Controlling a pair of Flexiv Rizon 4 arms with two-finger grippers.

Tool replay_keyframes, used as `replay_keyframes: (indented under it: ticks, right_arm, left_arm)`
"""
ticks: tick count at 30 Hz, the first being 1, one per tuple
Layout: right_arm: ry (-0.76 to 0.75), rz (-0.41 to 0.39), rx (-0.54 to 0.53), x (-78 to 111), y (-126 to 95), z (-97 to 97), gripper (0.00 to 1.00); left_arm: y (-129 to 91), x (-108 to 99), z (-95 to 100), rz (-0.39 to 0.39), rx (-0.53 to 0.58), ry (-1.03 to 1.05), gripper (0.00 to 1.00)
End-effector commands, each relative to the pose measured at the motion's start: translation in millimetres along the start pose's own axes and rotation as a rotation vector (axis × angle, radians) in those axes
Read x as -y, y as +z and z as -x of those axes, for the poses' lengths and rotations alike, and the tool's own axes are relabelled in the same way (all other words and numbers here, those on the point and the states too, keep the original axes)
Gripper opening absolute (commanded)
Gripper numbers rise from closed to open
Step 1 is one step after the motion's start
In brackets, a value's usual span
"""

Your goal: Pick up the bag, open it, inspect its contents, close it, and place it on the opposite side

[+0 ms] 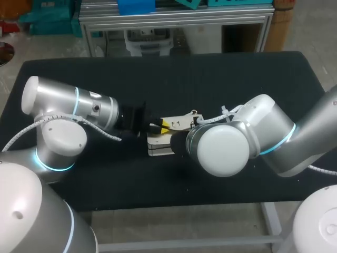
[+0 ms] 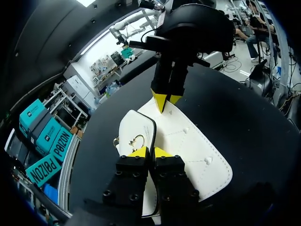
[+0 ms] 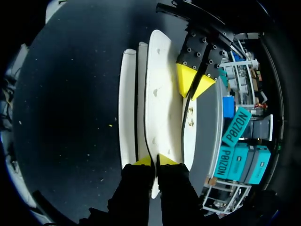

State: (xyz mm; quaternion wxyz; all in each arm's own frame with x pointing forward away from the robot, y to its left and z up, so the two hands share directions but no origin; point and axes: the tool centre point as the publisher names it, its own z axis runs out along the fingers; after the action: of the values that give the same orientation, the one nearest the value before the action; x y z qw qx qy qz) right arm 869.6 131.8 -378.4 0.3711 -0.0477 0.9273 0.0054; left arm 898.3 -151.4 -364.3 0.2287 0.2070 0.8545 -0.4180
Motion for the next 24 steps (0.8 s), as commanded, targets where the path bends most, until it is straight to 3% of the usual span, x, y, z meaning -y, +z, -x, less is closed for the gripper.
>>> replay_keyframes:
  ticks: [1,10,16,24]
  right_arm:
    - [0.001,0.009,0.334,2.4,4,-3.5,0.0]
    - [0.001,0.009,0.334,2.4,4,-3.5,0.0]
    - [0.001,0.009,0.334,2.4,4,-3.5,0.0]
    - [0.001,0.009,0.334,2.4,4,-3.5,0.0]
  left_arm:
    - [4,2,-14.5,0.013,0.05,0.027,0.0]
    - [-16,-4,-10.2,0.014,0.127,0.045,0.0]
    - [-24,-8,-9.0,0.01,0.114,0.059,0.0]
    - [0,-4,-13.8,0.023,0.041,0.082,0.0]
